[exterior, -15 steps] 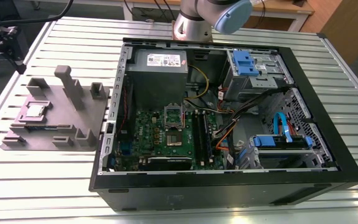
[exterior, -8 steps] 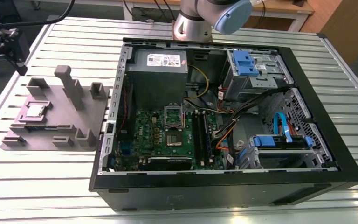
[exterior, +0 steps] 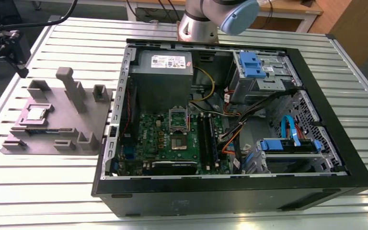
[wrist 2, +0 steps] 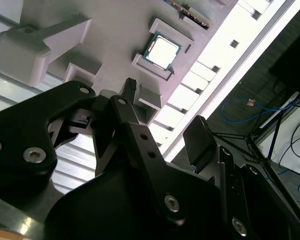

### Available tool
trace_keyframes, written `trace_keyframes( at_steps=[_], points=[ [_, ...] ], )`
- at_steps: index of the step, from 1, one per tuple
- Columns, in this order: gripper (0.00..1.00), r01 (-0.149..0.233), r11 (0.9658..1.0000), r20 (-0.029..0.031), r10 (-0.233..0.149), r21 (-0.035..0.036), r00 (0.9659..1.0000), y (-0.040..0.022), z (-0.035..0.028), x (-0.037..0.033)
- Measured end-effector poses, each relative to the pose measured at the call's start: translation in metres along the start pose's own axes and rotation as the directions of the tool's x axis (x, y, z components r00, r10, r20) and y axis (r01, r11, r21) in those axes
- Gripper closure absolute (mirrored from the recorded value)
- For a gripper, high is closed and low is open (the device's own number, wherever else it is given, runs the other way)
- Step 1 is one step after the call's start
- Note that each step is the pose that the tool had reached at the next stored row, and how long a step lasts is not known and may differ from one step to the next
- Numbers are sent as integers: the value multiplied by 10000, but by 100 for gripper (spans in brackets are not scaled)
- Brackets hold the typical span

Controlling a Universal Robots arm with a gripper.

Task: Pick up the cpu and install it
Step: 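Pick up the cpu and move it towards the insertion slot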

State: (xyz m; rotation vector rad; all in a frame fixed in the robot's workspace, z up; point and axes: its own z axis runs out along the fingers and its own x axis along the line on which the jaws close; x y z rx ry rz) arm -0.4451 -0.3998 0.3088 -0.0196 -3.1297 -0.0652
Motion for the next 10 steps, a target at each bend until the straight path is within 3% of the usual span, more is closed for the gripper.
trace_keyframes(
  at_steps=[3, 10],
  points=[
    [35, 0, 10000, 0, 0, 0, 10000, -2, 56, -1],
    [35, 0, 10000, 0, 0, 1, 10000, -3, 77, -1]
  ],
)
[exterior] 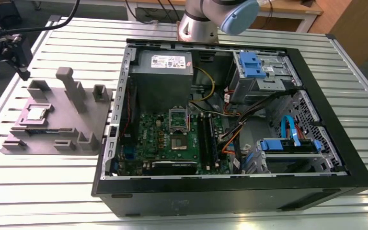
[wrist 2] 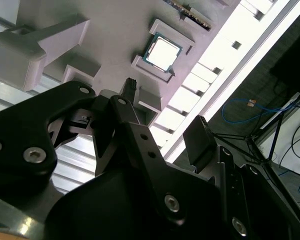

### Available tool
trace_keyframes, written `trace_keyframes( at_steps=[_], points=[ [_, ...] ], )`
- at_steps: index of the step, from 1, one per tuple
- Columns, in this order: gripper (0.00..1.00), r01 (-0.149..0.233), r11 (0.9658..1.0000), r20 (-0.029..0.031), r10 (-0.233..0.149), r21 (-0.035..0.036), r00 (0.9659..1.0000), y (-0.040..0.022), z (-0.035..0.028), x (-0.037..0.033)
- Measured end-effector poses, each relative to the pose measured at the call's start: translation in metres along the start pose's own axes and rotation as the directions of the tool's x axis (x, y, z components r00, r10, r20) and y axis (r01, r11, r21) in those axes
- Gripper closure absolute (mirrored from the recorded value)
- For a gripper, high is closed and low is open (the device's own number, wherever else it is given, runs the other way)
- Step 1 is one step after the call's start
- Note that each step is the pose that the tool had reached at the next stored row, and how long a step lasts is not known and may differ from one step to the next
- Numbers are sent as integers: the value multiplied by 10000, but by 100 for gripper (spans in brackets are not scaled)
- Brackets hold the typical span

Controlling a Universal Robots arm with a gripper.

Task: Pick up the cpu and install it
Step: 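Pick up the cpu and move it towards the insertion slot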

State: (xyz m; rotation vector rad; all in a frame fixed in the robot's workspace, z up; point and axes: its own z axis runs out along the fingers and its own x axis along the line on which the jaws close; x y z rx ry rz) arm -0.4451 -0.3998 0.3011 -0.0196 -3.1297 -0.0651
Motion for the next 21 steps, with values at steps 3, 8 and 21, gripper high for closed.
trace_keyframes(
  at_steps=[3, 8, 21],
  points=[
    [35, 0, 10000, 1, 0, -1, 10000, 0, 6, 0],
    [35, 0, 10000, 1, 0, -1, 10000, -3, 74, -1],
    [35, 0, 10000, 0, 0, 0, 10000, -4, 97, -1]
  ],
)
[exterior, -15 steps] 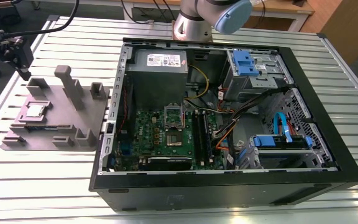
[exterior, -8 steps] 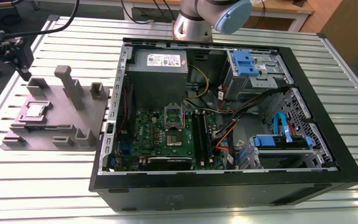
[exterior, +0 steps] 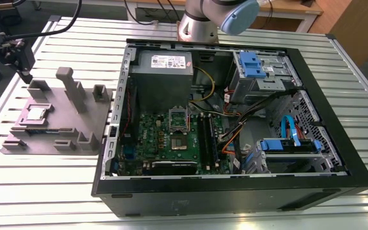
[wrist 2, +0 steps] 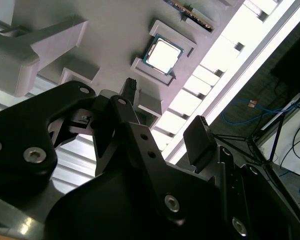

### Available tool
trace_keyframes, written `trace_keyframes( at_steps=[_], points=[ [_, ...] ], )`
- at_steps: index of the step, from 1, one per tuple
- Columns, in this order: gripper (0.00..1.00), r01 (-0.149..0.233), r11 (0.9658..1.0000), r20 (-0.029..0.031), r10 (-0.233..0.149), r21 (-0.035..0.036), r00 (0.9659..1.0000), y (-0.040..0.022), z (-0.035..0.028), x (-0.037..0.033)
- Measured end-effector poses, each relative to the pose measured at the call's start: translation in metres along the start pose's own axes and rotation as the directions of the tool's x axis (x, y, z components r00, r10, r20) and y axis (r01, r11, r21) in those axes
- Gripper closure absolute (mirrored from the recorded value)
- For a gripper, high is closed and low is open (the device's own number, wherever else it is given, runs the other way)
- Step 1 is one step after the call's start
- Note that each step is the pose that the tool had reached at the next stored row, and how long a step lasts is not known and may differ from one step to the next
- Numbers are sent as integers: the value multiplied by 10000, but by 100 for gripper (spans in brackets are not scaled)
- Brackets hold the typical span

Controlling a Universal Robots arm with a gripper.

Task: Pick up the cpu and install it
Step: 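Pick up the cpu and move it towards the insertion slot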

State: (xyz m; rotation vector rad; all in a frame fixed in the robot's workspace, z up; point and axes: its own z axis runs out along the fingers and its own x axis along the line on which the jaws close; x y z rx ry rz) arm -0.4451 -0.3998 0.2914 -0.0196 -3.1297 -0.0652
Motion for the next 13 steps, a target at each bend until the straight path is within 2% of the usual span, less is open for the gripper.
trace_keyframes(
  at_steps=[13],
  points=[
    [35, 0, 10000, 0, 0, 0, 10000, -1, 26, 0]
  ],
)
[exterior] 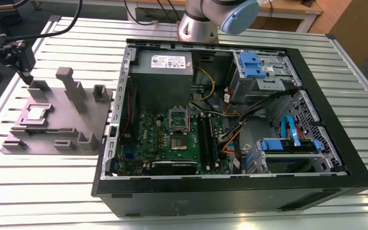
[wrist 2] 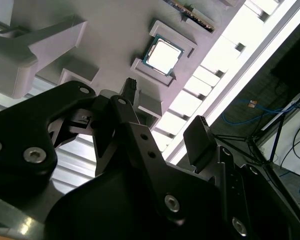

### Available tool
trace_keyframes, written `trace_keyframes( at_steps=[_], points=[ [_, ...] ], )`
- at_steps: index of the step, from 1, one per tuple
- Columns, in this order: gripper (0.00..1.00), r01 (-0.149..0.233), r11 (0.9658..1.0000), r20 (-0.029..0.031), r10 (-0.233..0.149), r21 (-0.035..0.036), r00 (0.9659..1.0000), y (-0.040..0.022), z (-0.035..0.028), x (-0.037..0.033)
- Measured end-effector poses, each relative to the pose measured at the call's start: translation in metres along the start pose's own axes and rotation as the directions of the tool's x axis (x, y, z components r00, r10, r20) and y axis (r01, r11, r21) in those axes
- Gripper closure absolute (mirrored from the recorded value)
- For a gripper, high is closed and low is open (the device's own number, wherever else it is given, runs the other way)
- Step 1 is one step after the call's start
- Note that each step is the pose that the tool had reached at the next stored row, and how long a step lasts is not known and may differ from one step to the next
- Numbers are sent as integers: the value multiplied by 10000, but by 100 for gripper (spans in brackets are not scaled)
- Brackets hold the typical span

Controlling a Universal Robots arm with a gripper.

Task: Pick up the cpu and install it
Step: 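Pick up the cpu and move it towards the insertion slot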

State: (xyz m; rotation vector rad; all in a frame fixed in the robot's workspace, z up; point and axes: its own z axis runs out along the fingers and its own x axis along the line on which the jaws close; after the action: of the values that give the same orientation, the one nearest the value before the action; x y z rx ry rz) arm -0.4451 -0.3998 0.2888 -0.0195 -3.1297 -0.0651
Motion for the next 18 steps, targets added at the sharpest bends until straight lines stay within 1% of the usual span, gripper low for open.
trace_keyframes(
  at_steps=[11, 16, 18],
  points=[
    [35, 0, 10000, 1, 0, 0, 10000, -1, 23, 0],
    [35, 0, 10000, 2, 0, -1, 10000, -7, 53, -1],
    [35, 7, 10000, -1, -7, 1, 10000, -21, 75, -1]
  ],
)
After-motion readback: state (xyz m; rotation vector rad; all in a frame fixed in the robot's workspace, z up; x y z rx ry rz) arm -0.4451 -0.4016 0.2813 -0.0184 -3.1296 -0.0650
